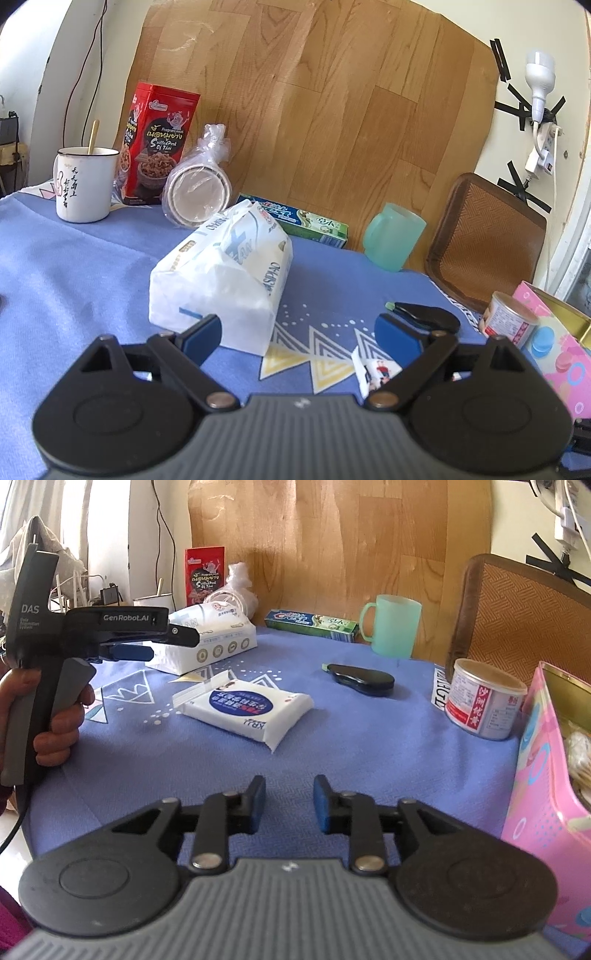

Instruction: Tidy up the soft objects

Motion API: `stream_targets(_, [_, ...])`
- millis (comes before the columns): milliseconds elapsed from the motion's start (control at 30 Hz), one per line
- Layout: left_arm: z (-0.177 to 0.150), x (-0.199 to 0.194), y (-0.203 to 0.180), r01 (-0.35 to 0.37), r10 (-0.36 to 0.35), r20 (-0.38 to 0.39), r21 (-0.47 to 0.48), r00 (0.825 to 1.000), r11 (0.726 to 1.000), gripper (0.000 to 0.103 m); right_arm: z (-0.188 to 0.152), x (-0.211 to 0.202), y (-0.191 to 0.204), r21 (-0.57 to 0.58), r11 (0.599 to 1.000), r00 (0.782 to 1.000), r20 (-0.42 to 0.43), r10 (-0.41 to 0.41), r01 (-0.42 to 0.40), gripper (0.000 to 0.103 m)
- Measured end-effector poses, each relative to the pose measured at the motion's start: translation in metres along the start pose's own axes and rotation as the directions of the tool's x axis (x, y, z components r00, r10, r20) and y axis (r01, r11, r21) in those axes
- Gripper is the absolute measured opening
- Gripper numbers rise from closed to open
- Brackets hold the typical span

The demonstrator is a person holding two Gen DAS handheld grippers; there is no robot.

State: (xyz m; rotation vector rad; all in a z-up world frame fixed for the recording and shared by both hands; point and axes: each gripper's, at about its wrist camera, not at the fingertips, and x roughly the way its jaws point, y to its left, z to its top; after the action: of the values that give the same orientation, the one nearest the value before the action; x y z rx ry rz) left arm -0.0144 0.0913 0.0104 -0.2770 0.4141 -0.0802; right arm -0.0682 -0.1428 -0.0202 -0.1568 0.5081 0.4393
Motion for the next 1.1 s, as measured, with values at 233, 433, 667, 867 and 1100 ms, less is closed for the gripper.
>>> stream_targets(233, [0.0001,0.0014,-0.0002,0.023,-0.023,-0.011,0.006,1.000,1.000,0.093,-0.0019,-0.0003,0.0018,0.001,1.000,1.000,0.008,0.003,-0.003,0.035])
stream_targets(433, [0.0002,0.0026,-0.0007,0.038,-0.038,-0.023,0.009,0.999,0.999,0.093,-0.0017,-0.0007,0.0018,0.009,1.000,1.000,0.010,0.007,-0.007,0.035])
stream_targets(667, [0.0008,0.0039,0.0000,0.044,-0.043,-0.033,0.008,0.999,0.999,0.093,-0.0019,-0.0008,0.0023,0.010,1.000,1.000,0.011,0.008,-0.008,0.037])
stream_targets(867, [0.0010,0.0038,0.0001,0.045,-0.044,-0.034,0.008,0.998,0.999,0.093,-0.0021,-0.0007,0.0028,0.010,1.000,1.000,0.012,0.010,-0.010,0.038])
stream_targets(1100, [0.0010,0.0035,0.0000,0.044,-0.043,-0.034,0.007,0.998,0.999,0.093,-0.0022,-0.0006,0.0028,0.009,1.000,1.000,0.012,0.010,-0.010,0.039])
